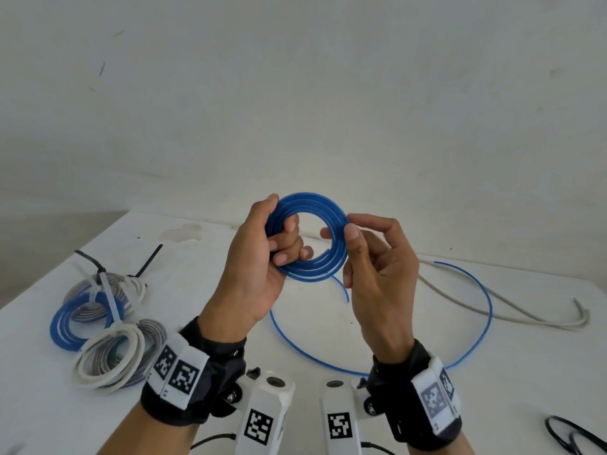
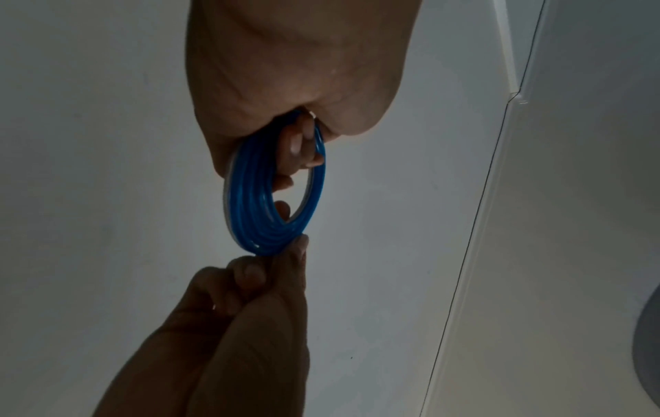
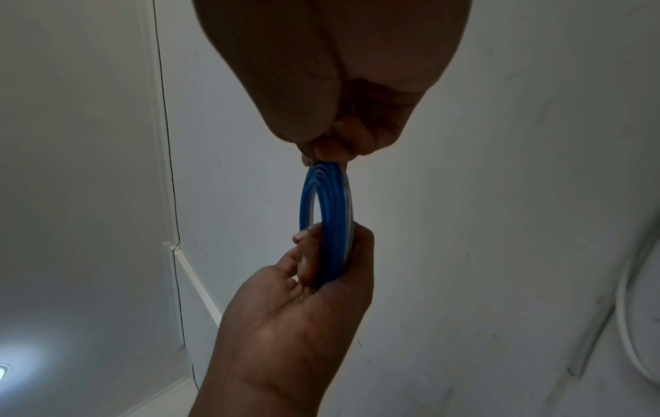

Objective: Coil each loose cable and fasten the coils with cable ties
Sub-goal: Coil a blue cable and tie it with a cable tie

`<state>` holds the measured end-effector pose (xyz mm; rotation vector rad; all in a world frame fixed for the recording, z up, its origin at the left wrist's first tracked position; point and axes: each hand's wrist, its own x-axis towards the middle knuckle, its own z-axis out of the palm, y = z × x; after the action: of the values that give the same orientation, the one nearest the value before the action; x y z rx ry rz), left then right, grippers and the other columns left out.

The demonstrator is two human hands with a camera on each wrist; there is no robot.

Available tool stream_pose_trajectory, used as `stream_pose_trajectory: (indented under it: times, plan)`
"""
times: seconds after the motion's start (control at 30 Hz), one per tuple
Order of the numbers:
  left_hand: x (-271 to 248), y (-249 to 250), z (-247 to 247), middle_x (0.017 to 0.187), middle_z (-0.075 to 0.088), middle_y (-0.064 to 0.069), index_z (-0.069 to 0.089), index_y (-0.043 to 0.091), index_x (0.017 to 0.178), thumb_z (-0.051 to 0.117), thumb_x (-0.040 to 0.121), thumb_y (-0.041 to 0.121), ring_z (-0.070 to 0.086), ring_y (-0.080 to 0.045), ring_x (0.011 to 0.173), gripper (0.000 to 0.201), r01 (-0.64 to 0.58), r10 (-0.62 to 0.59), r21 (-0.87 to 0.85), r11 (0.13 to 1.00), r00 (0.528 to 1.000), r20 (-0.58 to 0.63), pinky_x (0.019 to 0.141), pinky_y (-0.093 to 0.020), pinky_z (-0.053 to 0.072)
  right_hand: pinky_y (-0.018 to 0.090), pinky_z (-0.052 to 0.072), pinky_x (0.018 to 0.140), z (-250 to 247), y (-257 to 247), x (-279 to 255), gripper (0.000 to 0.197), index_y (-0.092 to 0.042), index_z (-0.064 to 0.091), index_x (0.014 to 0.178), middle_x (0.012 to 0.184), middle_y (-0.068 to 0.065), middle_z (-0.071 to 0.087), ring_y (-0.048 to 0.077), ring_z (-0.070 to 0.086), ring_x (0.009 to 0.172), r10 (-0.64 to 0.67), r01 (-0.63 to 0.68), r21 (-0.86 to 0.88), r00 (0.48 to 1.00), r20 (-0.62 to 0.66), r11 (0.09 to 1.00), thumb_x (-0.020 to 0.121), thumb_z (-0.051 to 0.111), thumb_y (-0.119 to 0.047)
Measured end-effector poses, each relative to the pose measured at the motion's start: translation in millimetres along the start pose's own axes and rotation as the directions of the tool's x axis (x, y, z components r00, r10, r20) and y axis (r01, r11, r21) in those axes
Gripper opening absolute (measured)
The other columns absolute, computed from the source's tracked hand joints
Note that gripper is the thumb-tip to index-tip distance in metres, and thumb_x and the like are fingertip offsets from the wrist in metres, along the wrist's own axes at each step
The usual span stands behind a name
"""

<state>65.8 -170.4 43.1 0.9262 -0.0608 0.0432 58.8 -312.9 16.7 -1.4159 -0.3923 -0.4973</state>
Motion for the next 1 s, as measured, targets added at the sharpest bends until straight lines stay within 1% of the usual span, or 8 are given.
stream_pose_trajectory:
  times: [0.1,0.2,0.37,0.5,0.6,0.7,0.83,1.0]
  plan:
    - [0,-6,2,0.050,0.021,0.004,0.050,0.014,0.064,0.038,0.105,0.034,0.020,-0.013,0.048,0.048,-0.020,0.020,-0.023,1.000,1.000,-0.020,0.056,-0.026,0.045,0.034,0.047,0.054,2,3,-2,0.014,-0.018,0.062,0.107,0.088,0.003,0.079,0.015,0.068,0.070,-0.012,0.010,-0.058,1.000,-0.023,0.998,0.096,0.062,-0.028]
    - [1,-7,2,0.052,0.020,0.002,0.050,0.014,0.063,0.036,0.105,0.033,0.021,-0.014,0.048,0.047,-0.027,0.026,-0.040,0.999,1.000,-0.010,0.057,-0.026,0.048,0.051,0.053,0.072,2,4,-1,0.017,-0.027,0.063,0.113,0.084,0.001,0.078,0.026,0.072,0.085,-0.021,0.023,-0.110,1.000,0.020,0.994,0.096,0.064,-0.025]
    - [8,5,-10,0.051,0.038,-0.005,0.058,0.004,0.076,0.026,0.099,0.024,0.042,-0.021,0.050,0.045,0.109,-0.141,0.209,0.972,0.979,0.146,0.072,-0.035,0.055,0.024,0.049,0.065,-20,3,13,0.022,-0.026,0.069,0.113,0.082,0.006,0.077,0.017,0.070,0.080,-0.001,0.009,-0.109,0.997,0.074,0.994,0.098,0.064,-0.011]
    - [7,6,-17,0.049,0.037,-0.005,0.059,0.001,0.084,0.031,0.106,0.035,0.041,-0.022,0.047,0.049,0.198,-0.329,0.485,0.852,0.922,0.202,0.074,-0.038,0.056,0.044,0.057,0.077,-30,3,14,0.025,-0.028,0.074,0.110,0.089,-0.002,0.077,0.019,0.074,0.087,0.050,0.030,-0.253,0.951,0.305,0.967,0.097,0.065,-0.009]
    - [3,4,-13,0.047,0.037,0.003,0.057,0.006,0.079,0.033,0.108,0.033,0.029,-0.015,0.046,0.047,0.173,-0.351,0.614,0.770,0.919,0.181,0.073,-0.035,0.054,0.053,0.055,0.084,-30,2,12,0.024,-0.026,0.075,0.112,0.093,-0.003,0.077,0.022,0.074,0.091,0.068,0.038,-0.284,0.933,0.354,0.958,0.097,0.064,-0.010]
    - [2,3,-9,0.043,0.040,0.007,0.056,0.011,0.072,0.032,0.108,0.028,0.026,-0.010,0.042,0.047,0.170,-0.317,0.620,0.766,0.939,0.135,0.071,-0.036,0.047,0.056,0.054,0.083,-27,2,11,0.025,-0.027,0.074,0.113,0.094,-0.004,0.078,0.023,0.074,0.092,0.059,0.045,-0.284,0.936,0.348,0.958,0.097,0.064,-0.011]
    - [5,-2,-7,0.043,0.034,0.009,0.054,0.017,0.053,0.038,0.106,0.031,0.024,-0.012,0.041,0.057,0.137,-0.236,0.576,0.806,0.967,0.100,0.061,-0.033,0.043,0.050,0.053,0.078,-21,2,9,0.021,-0.027,0.074,0.111,0.093,-0.011,0.077,0.015,0.074,0.094,0.033,0.050,-0.293,0.962,0.272,0.955,0.095,0.069,-0.015]
    - [6,-2,-9,0.049,0.021,0.002,0.049,0.012,0.058,0.040,0.105,0.034,0.017,-0.016,0.049,0.053,0.139,-0.224,0.509,0.850,0.968,0.110,0.056,-0.030,0.043,0.027,0.056,0.077,-28,-7,11,0.033,-0.035,0.070,0.118,0.099,-0.013,0.076,0.016,0.070,0.093,0.044,0.083,-0.352,0.940,0.339,0.932,0.087,0.077,-0.025]
